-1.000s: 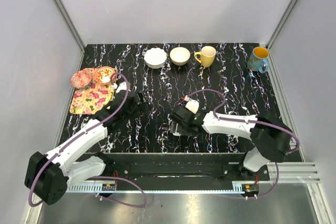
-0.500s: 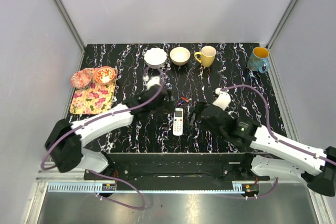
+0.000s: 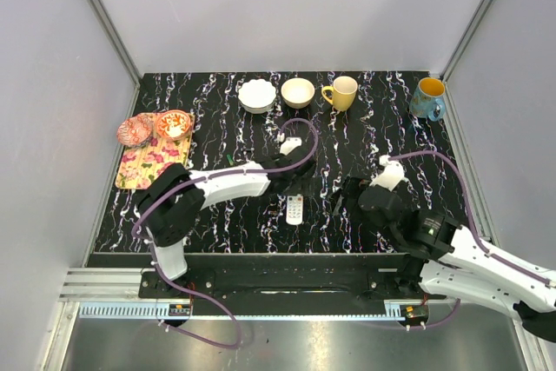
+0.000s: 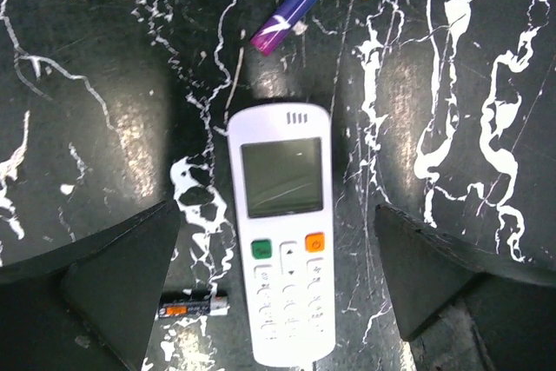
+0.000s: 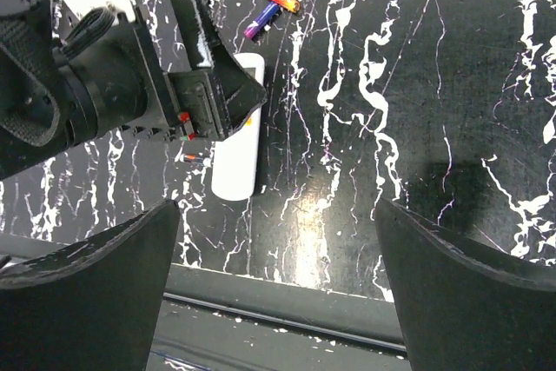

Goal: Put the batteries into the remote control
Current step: Pick up the remote control from the center of the board.

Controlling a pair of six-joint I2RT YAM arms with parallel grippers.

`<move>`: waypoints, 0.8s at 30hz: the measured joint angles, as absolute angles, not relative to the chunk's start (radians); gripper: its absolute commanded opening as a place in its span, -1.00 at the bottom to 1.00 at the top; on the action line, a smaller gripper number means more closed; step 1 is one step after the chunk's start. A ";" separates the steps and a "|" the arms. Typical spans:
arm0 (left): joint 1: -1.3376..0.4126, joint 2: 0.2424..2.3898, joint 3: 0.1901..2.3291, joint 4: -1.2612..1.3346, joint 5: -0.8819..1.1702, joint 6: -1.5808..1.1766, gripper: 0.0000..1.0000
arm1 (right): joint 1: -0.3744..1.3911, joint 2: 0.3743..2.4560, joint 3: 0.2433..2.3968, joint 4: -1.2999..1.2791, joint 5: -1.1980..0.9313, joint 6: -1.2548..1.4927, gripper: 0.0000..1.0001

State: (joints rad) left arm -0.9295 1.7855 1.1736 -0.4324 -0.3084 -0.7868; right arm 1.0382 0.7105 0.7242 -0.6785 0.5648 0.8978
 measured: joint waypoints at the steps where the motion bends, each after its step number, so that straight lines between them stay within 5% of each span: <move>1: -0.930 1.804 1.192 -0.436 -0.308 -0.785 0.98 | 1.038 0.715 0.724 -0.678 0.565 0.894 0.99; 24: -0.936 1.927 1.273 -0.484 -0.301 -0.748 0.17 | 1.038 0.698 0.721 -0.678 0.564 0.864 0.99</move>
State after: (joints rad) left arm -0.9356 1.9274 1.2732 -0.4843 -0.3012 -0.7483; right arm 1.0382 0.6983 0.7208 -0.6785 0.5644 0.8639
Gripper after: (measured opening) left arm 0.626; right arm 0.994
